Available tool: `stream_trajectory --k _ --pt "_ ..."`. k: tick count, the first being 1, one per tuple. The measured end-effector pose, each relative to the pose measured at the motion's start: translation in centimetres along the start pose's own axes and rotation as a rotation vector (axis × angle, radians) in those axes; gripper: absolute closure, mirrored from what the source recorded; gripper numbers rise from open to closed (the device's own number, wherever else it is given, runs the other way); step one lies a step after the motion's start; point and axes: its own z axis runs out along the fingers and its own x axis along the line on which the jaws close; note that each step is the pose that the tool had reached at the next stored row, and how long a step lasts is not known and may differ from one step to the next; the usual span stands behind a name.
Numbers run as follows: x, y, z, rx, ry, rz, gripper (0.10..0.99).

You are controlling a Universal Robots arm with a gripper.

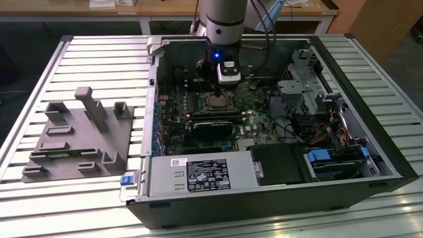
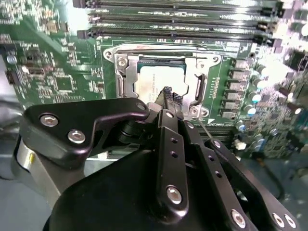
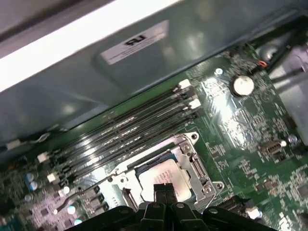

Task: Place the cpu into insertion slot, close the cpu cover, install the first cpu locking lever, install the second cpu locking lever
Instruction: 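Close the cpu cover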

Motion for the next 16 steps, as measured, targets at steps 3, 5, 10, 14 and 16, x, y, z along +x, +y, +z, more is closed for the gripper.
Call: stream_trajectory --k 3,5,10,14,16 --pt "0.00 0.00 0.02 0.000 0.0017 -0.055 0.980" --pt "0.00 0.00 0.04 0.000 0.0029 -0.090 0.980" --pt "0.00 0.00 0.15 0.000 0.0049 -0.181 0.980" --pt "-0.01 -0.01 0.26 -0.001 0.0036 -0.247 0.980" --pt "0.00 -0.01 0.33 -0.002 0.0025 -0.279 0.980"
